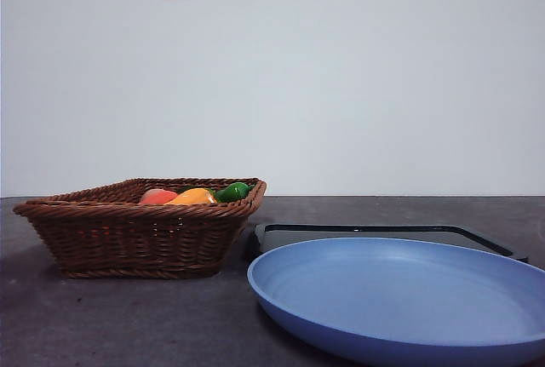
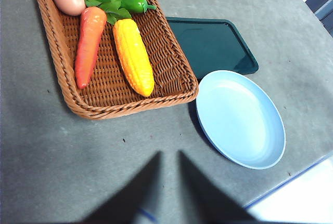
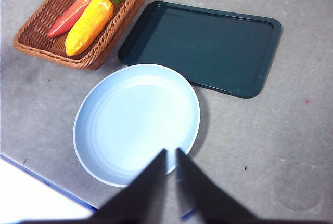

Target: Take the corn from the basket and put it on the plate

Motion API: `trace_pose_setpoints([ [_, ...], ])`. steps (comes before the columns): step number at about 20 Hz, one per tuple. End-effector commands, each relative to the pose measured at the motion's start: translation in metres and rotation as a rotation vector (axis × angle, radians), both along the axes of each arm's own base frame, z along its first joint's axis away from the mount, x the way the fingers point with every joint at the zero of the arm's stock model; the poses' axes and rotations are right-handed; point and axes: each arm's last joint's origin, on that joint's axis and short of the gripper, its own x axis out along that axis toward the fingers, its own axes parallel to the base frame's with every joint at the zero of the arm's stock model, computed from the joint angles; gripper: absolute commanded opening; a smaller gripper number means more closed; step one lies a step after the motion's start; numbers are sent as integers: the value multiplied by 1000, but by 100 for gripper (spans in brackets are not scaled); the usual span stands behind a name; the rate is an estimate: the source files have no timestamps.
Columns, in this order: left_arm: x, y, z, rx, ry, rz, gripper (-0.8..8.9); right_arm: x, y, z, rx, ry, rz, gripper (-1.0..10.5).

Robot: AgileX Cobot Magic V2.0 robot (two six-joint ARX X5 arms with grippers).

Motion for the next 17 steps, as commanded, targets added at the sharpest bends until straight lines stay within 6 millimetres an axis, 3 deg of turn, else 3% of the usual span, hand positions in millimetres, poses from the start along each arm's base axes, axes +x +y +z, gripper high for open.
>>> trace_pose_setpoints([
  [1, 0, 0, 6, -19, -10, 3, 332, 1, 0, 4, 6, -8, -3, 292],
  [2, 0, 0, 5, -22, -5, 6, 377, 1, 0, 4, 15, -1, -11, 325],
  [8, -1, 0, 5, -23, 0, 7, 380, 18, 1, 1, 12, 71, -13, 325],
  [17, -1, 0, 5, -23, 0, 7, 378, 105, 16, -30, -6, 345, 34, 321],
])
